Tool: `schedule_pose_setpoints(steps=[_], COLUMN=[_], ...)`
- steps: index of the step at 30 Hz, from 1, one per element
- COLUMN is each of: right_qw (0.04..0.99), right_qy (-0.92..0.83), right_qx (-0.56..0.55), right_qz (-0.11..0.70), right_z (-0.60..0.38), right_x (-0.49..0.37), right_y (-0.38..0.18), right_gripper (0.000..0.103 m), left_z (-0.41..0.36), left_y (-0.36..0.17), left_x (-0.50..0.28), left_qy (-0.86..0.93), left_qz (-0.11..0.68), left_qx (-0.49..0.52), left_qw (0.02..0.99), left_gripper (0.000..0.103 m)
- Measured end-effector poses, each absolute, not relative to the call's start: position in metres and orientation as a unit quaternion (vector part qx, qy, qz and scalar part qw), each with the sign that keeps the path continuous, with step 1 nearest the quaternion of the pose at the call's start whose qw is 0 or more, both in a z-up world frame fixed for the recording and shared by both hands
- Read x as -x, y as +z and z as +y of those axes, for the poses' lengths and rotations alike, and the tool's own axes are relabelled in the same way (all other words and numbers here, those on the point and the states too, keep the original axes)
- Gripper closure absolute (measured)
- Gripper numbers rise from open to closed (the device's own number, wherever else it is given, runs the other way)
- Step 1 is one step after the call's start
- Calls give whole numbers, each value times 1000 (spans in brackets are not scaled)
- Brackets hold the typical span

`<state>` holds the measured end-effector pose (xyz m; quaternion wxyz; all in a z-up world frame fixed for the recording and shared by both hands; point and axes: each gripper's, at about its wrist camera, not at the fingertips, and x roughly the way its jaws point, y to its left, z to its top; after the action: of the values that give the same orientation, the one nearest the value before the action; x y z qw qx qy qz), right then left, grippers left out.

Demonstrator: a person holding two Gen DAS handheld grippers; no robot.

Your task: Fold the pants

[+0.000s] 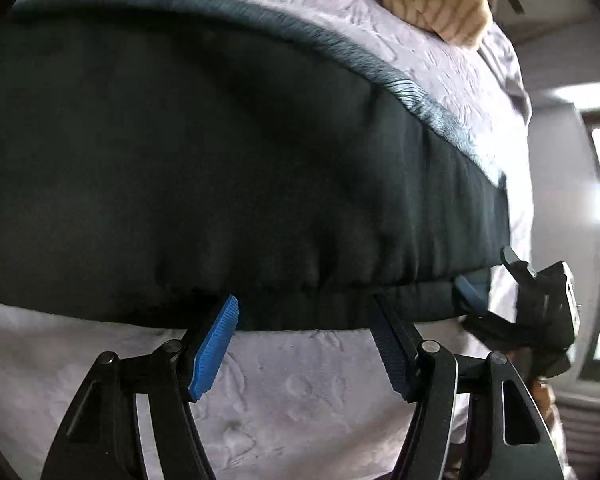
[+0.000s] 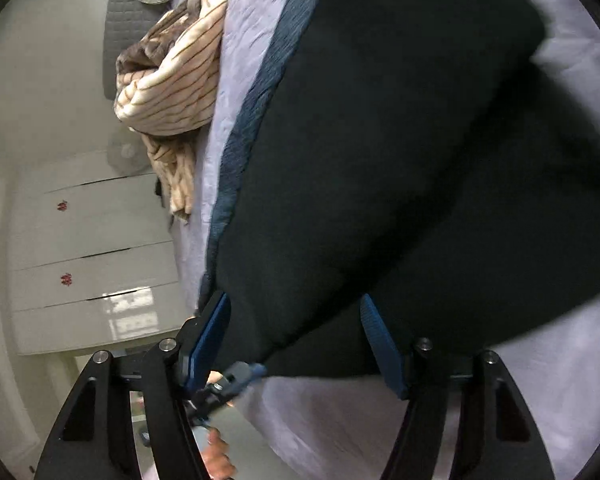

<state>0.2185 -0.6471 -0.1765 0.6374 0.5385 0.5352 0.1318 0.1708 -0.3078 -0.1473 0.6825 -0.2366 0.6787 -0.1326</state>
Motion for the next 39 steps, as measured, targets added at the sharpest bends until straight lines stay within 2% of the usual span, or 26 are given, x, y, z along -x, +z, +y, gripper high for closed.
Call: schedule_pose_setpoints(steps=[5,6,7,8,9,11,12,14,17,20,23,24,25,26,27,28,31,33,34,35,36,39], right_qw=[640,640,635,631,627,629,631,640,652,668,625,626,637,653,665,688,704,697,686,673,661,665], right_qy=[143,141,132,129,123,127,132,144,139,104,101,101,102,100,90,64,-1,-48,-74,-84,-89,-91], right_qx=[-518,-517,-517,-520,-530,-546,-549,-548,-526,-443,-493,-493,-478,-460,-447,-430,-448,-475,-489,-509,-522,-505], right_qz=[549,551,558,561,557,538,532,519,528,589,597,596,596,594,591,580,552,536,534,530,532,543], right_z=[-620,-617,-614,-615,-616,-618,-618,-616,-610,-605,-618,-624,-631,-640,-647,-663,-707,-736,-745,-752,-757,-757], right_x=[-234,-235,-237,-235,-233,-225,-223,-214,-193,-185,-175,-172,-168,-162,-161,-153,-141,-138,-139,-140,-139,-135], right_y=[-173,-173,-175,-177,-176,-166,-160,-143,-133,-156,-177,-172,-161,-148,-140,-127,-116,-121,-129,-140,-151,-154], right_gripper=[34,48,75,89,94,94,94,94,94,89,87,79,65,55,40,39,39,45,67,83,91,91], left_z=[-304,-302,-302,-302,-301,-297,-295,-291,-288,-290,-290,-291,-292,-293,-294,-294,-290,-287,-287,-286,-289,-285], left_y=[-160,-160,-159,-159,-158,-154,-149,-137,-117,-130,-139,-134,-130,-125,-116,-110,-93,-89,-91,-93,-95,-99], left_x=[-172,-175,-175,-175,-179,-179,-179,-179,-170,-160,-147,-145,-143,-142,-141,-141,-155,-165,-168,-171,-172,-160], left_qy=[-146,-150,-153,-155,-154,-152,-155,-165,-175,-149,-134,-138,-141,-145,-149,-149,-144,-133,-130,-124,-115,-98], left_qz=[665,661,658,656,654,648,641,635,629,652,667,664,663,660,654,649,629,620,622,624,629,638], left_qx=[314,329,336,337,338,344,342,320,262,177,120,112,99,85,66,58,62,63,61,58,51,31], left_qw=[662,657,656,657,658,663,669,683,711,722,723,726,729,732,739,744,762,770,770,769,767,763], left_gripper=[35,35,35,35,35,39,50,55,55,55,55,55,55,55,55,55,39,38,38,38,38,38])
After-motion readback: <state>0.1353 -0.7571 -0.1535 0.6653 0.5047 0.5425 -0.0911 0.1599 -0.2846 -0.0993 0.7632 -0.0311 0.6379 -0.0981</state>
